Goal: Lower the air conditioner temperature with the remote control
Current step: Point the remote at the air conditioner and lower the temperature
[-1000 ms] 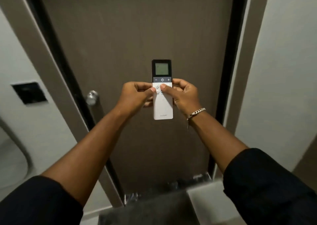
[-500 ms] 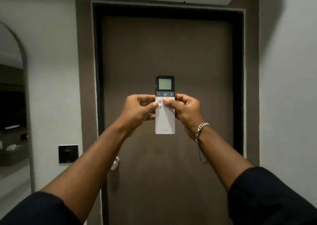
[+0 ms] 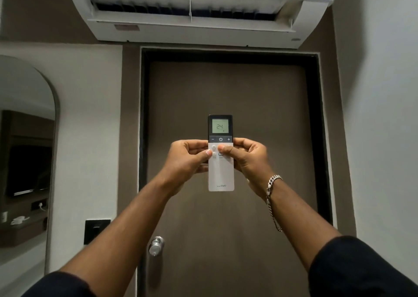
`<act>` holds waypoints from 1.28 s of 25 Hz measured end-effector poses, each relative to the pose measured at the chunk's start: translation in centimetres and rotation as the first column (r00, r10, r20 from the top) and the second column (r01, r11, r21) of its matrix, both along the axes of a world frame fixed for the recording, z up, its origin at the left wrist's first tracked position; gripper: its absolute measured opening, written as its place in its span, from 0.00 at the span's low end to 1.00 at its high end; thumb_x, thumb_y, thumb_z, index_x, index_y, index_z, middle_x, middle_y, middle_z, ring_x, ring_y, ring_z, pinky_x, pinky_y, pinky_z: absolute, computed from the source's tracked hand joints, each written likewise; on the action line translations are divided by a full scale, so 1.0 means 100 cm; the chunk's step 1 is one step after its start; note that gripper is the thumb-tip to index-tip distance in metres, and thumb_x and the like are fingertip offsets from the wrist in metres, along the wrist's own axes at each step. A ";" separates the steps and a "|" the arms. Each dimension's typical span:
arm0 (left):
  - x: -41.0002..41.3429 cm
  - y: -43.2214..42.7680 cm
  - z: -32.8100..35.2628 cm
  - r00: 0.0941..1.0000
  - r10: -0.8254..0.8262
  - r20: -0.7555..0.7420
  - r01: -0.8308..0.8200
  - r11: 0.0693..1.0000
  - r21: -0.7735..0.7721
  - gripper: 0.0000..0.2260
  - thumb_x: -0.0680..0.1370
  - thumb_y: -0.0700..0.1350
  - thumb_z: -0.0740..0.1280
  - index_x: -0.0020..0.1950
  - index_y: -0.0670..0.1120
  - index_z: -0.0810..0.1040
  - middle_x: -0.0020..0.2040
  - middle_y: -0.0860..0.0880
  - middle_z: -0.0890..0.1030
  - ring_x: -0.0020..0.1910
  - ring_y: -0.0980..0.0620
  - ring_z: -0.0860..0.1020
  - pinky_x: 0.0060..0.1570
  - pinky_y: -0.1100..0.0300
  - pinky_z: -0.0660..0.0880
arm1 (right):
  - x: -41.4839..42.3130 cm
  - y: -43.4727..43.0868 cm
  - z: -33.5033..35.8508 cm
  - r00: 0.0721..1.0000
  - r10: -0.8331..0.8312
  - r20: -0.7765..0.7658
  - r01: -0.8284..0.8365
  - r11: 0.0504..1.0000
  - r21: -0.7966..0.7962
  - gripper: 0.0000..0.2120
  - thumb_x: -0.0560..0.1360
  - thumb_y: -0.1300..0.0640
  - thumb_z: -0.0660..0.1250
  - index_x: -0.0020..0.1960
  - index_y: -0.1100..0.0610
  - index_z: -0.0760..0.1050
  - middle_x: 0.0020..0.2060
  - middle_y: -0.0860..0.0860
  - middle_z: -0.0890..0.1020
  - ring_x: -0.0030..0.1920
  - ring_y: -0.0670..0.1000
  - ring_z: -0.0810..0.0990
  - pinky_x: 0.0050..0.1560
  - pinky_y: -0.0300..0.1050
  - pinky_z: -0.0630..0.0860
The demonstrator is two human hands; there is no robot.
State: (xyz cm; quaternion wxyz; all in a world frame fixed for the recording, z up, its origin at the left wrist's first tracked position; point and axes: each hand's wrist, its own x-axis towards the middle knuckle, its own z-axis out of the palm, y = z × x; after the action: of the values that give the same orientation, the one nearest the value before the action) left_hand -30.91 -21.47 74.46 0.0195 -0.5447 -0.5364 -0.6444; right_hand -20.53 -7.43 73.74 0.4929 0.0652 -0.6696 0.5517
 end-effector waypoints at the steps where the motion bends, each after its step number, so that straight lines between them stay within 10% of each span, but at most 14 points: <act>1: 0.000 0.000 0.001 1.000 0.000 -0.002 0.000 1.000 0.002 0.13 0.74 0.42 0.69 0.58 0.43 0.78 0.52 0.46 0.84 0.47 0.52 0.85 0.37 0.61 0.81 | 0.000 0.000 0.001 1.000 0.003 -0.003 -0.003 1.000 0.000 0.14 0.68 0.58 0.76 0.51 0.56 0.78 0.46 0.51 0.86 0.43 0.49 0.87 0.39 0.41 0.83; 32: 0.013 0.001 0.011 0.999 0.010 -0.044 -0.010 1.000 0.015 0.14 0.73 0.43 0.70 0.58 0.42 0.78 0.51 0.46 0.84 0.48 0.50 0.84 0.41 0.59 0.82 | 0.011 0.006 0.010 0.998 0.042 -0.035 -0.042 0.999 0.019 0.15 0.65 0.58 0.76 0.51 0.57 0.78 0.44 0.51 0.87 0.44 0.51 0.87 0.43 0.45 0.84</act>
State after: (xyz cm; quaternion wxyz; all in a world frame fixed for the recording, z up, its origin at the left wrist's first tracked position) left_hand -29.60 -21.41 75.57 0.0387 -0.5559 -0.5336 -0.6362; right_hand -19.42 -6.80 74.72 0.4924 0.0935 -0.6643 0.5545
